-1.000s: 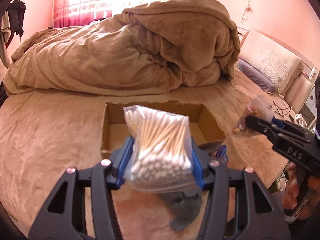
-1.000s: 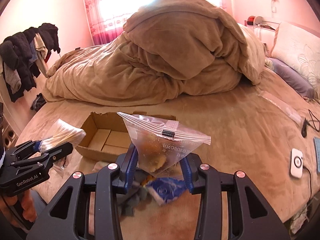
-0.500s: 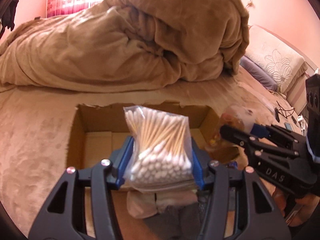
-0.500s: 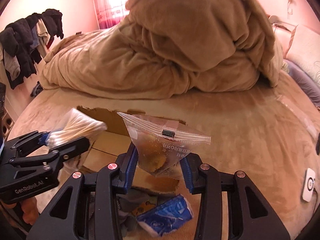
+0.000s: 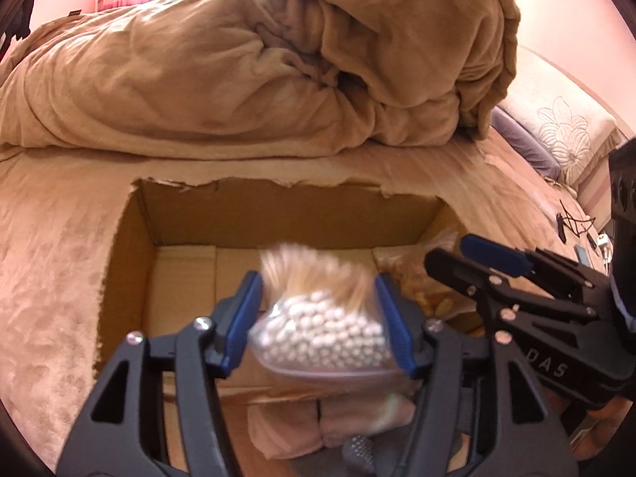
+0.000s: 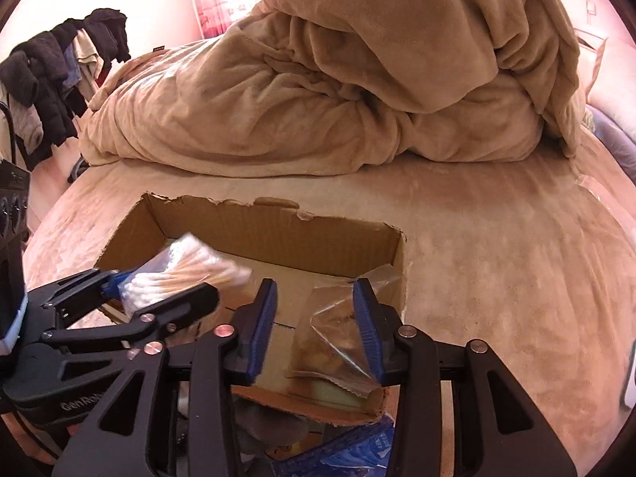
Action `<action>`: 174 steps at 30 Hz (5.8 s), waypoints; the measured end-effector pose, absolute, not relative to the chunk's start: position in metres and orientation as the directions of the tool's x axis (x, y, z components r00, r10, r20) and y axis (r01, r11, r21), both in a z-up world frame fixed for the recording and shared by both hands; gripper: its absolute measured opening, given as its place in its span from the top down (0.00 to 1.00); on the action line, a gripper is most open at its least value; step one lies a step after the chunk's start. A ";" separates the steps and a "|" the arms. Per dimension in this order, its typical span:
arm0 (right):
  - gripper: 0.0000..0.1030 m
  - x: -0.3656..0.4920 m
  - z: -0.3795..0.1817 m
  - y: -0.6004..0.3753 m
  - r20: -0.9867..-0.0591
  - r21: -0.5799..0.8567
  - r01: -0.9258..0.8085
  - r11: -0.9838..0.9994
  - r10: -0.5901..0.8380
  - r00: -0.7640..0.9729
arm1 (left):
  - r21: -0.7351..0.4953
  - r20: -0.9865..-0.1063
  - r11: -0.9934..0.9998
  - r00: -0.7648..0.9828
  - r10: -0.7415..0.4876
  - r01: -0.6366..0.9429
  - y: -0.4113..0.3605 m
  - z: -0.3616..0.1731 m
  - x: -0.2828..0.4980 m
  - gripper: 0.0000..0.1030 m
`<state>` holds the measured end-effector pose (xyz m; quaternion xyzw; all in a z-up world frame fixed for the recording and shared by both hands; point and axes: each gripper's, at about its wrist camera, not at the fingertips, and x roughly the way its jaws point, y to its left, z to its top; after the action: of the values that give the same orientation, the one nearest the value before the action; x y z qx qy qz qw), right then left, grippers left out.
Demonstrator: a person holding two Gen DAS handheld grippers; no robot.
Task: Organize objects
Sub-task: 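Lower the swab bag into the box with left tool while right tool drops the snack bag in, then grasp the grey sock with left tool while right tool grasps the blue tissue pack, then place the grey sock in the box with left tool while right tool places the blue tissue pack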
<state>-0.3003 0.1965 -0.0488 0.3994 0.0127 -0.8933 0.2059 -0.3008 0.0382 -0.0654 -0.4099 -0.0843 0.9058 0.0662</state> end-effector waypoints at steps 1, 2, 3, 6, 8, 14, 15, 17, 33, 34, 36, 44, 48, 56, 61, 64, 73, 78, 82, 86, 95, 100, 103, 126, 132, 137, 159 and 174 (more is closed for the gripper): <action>0.48 -0.301 -0.049 0.197 -0.721 0.139 0.373 -0.917 -0.352 -0.597 | -0.206 -0.730 -0.977 -0.658 0.185 -0.045 0.036 -0.064 -0.299 0.40; 0.44 -0.301 -0.049 0.199 -0.721 0.136 0.364 -0.921 -0.344 -0.601 | -0.208 -0.728 -0.977 -0.660 0.183 -0.042 0.035 -0.062 -0.297 0.40; 0.38 -0.300 -0.049 0.199 -0.720 0.135 0.359 -0.924 -0.340 -0.605 | -0.209 -0.726 -0.977 -0.663 0.181 -0.039 0.033 -0.060 -0.295 0.39; 0.37 -0.298 -0.045 0.204 -0.713 0.143 0.348 -0.927 -0.340 -0.613 | -0.204 -0.717 -0.978 -0.676 0.173 -0.034 0.029 -0.049 -0.285 0.33; 0.37 -0.295 -0.039 0.207 -0.707 0.136 0.340 -0.931 -0.331 -0.624 | -0.206 -0.699 -0.978 -0.695 0.170 -0.032 0.025 -0.036 -0.274 0.27; 0.37 -0.270 -0.008 0.220 -0.668 0.129 0.313 -0.941 -0.315 -0.674 | -0.214 -0.660 -0.976 -0.730 0.176 -0.041 0.021 -0.005 -0.244 0.19; 0.37 -0.263 -0.002 0.223 -0.661 0.129 0.307 -0.943 -0.312 -0.682 | -0.215 -0.654 -0.976 -0.735 0.179 -0.046 0.021 0.000 -0.238 0.19; 0.37 -0.251 0.008 0.226 -0.649 0.130 0.306 -0.943 -0.314 -0.693 | -0.215 -0.643 -0.975 -0.744 0.182 -0.053 0.022 0.010 -0.224 0.18; 0.36 -0.145 0.025 0.249 -0.623 0.112 0.303 -0.946 -0.304 -0.720 | -0.250 -0.632 -0.968 -0.754 0.179 -0.021 0.021 0.013 -0.121 0.07; 0.36 -0.140 0.024 0.250 -0.623 0.112 0.301 -0.947 -0.303 -0.721 | -0.255 -0.627 -0.967 -0.757 0.183 -0.023 0.022 0.010 -0.114 0.07; 0.36 -0.129 0.020 0.253 -0.625 0.110 0.296 -0.949 -0.297 -0.722 | -0.258 -0.625 -0.966 -0.759 0.182 -0.019 0.024 0.006 -0.107 0.07; 0.36 -0.097 0.003 0.258 -0.635 0.110 0.290 -0.951 -0.292 -0.715 | -0.239 -0.656 -0.970 -0.728 0.198 -0.049 0.038 -0.021 -0.090 0.07; 0.36 -0.096 -0.007 0.258 -0.644 0.121 0.290 -0.949 -0.298 -0.705 | -0.240 -0.674 -0.969 -0.709 0.206 -0.054 0.042 -0.035 -0.095 0.07; 0.36 -0.110 -0.029 0.266 -0.672 0.138 0.276 -0.951 -0.295 -0.679 | -0.223 -0.726 -0.974 -0.660 0.196 -0.043 0.050 -0.071 -0.114 0.07; 0.36 -0.132 -0.045 0.265 -0.696 0.125 0.284 -0.951 -0.288 -0.657 | -0.224 -0.761 -0.974 -0.618 0.198 -0.036 0.055 -0.096 -0.134 0.08; 0.36 -0.144 -0.053 0.263 -0.707 0.114 0.286 -0.951 -0.280 -0.649 | -0.225 -0.770 -0.974 -0.607 0.197 -0.032 0.057 -0.108 -0.145 0.08; 0.36 -0.173 -0.076 0.259 -0.715 0.133 0.288 -0.948 -0.293 -0.634 | -0.219 -0.774 -0.974 -0.597 0.211 -0.061 0.062 -0.128 -0.165 0.19; 0.36 -0.195 -0.090 0.262 -0.725 0.223 0.275 -0.935 -0.348 -0.595 | -0.223 -0.761 -0.969 -0.602 0.243 -0.110 0.068 -0.132 -0.169 0.37; 0.36 -0.208 -0.094 0.263 -0.725 0.259 0.255 -0.932 -0.361 -0.586 | -0.233 -0.757 -0.963 -0.597 0.266 -0.133 0.072 -0.135 -0.171 0.47; 0.36 -0.219 -0.099 0.260 -0.737 0.237 0.227 -0.945 -0.327 -0.592 | -0.264 -0.750 -0.954 -0.592 0.297 -0.143 0.068 -0.136 -0.169 0.50; 0.24 -0.225 -0.112 0.276 -0.736 0.342 0.165 -0.925 -0.372 -0.565 | -0.329 -0.735 -0.935 -0.584 0.344 -0.136 0.060 -0.131 -0.162 0.64; 0.33 -0.224 -0.113 0.275 -0.718 0.404 0.189 -0.895 -0.438 -0.541 | -0.339 -0.721 -0.930 -0.597 0.352 -0.139 0.056 -0.123 -0.153 0.69; 0.52 -0.223 -0.111 0.278 -0.713 0.420 0.185 -0.889 -0.449 -0.539 | -0.339 -0.715 -0.930 -0.604 0.352 -0.140 0.055 -0.119 -0.146 0.71; 0.77 -0.172 -0.037 0.292 -0.630 0.242 0.186 -0.952 -0.300 -0.716 | -0.268 -0.651 -0.957 -0.711 0.265 -0.112 0.028 -0.035 -0.119 0.72; 0.77 -0.156 0.004 0.290 -0.584 0.217 0.201 -0.955 -0.292 -0.757 | -0.263 -0.616 -0.958 -0.744 0.257 -0.113 0.013 -0.003 -0.105 0.72; 0.77 -0.150 0.031 0.281 -0.558 0.190 0.229 -0.955 -0.296 -0.775 | -0.241 -0.620 -0.964 -0.746 0.243 -0.113 0.007 0.015 -0.105 0.72; 0.76 -0.215 0.039 0.230 -0.552 0.169 0.330 -0.929 -0.366 -0.749 | -0.182 -0.634 -0.978 -0.748 0.198 -0.104 -0.015 0.012 -0.205 0.71; 0.76 -0.296 -0.027 0.194 -0.633 0.168 0.372 -0.913 -0.390 -0.669 | -0.092 -0.769 -0.992 -0.627 0.127 -0.088 0.005 -0.052 -0.290 0.69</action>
<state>-0.2960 0.1936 -0.0274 0.3491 -0.0123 -0.9135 0.2085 -0.2896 0.0053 -0.0521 -0.4280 -0.0225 0.9016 0.0596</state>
